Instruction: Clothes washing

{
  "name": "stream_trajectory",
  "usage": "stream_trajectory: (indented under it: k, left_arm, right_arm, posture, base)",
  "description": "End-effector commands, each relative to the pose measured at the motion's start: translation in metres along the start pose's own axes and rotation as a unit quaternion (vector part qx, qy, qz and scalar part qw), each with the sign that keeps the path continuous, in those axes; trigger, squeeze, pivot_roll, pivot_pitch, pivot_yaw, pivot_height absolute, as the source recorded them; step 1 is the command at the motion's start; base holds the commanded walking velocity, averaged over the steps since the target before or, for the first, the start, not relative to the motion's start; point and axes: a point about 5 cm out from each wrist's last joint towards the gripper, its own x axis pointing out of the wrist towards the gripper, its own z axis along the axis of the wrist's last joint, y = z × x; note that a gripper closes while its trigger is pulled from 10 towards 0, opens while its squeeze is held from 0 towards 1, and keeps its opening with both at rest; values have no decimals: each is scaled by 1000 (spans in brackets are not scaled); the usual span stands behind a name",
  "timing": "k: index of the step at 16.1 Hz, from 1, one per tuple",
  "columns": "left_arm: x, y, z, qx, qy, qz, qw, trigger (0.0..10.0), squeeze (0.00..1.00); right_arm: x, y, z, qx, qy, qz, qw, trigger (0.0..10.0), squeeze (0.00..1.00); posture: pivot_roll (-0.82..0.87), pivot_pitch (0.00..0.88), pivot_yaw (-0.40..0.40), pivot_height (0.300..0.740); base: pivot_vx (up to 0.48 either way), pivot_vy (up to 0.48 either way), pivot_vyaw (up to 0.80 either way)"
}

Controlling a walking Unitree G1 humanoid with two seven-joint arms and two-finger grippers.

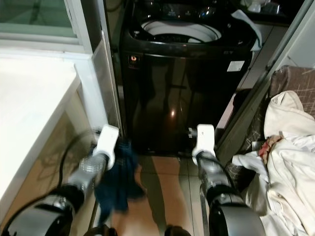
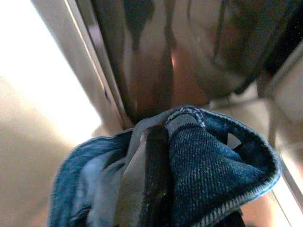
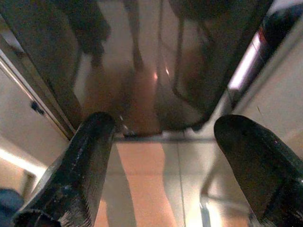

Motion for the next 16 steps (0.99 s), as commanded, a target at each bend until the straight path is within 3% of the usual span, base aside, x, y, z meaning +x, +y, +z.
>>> stream_trajectory:
  k: [1, 4, 5, 6, 7, 9, 13, 16]
  left_arm:
    - [-2, -5, -10, 10, 14, -11, 1000, 0, 0]
    - [-14, -15, -51, 48, 97, -66, 992, 0, 0]
    - [-14, -15, -51, 48, 97, -66, 992, 0, 0]
    - [-18, -19, -65, 69, 126, -89, 986, 0, 0]
    - [-19, -22, -67, 77, 131, -94, 984, 0, 0]
    - [-18, -22, -65, 84, 131, -86, 984, 0, 0]
    - [-16, -18, -61, 46, 122, -60, 990, 0, 0]
    - [-16, -15, -61, 32, 123, -50, 991, 0, 0]
  right_arm:
    - [-6, -1, -21, -21, 36, -3, 999, 10000, 0]
    - [-26, 3, -77, 3, 162, -9, 987, 10000, 0]
    - [-26, 3, -77, 3, 162, -9, 987, 10000, 0]
    - [-37, 12, -99, 40, 219, 2, 975, 10000, 0]
    - [-40, 14, -105, 50, 233, 6, 971, 10000, 0]
    - [-41, 11, -106, 69, 240, -9, 968, 10000, 0]
    - [-38, 12, -101, 38, 230, 4, 973, 10000, 0]
    - [-36, 8, -97, 49, 227, -6, 973, 10000, 0]
  posture:
    - [-51, 0, -11, 740]
    - [-49, 0, -16, 740]
    - [-49, 0, -16, 740]
    - [-75, 0, 0, 740]
    - [-75, 0, 0, 740]
    - [-76, 0, -3, 740]
    - [-77, 0, 0, 740]
    - [-79, 0, -2, 740]
  base:
    - [0, 0, 0]
    - [0, 0, 0]
    - [0, 0, 0]
    - [0, 0, 0]
    - [0, 0, 0]
    - [0, 0, 0]
    - [0, 0, 0]
    - [0, 0, 0]
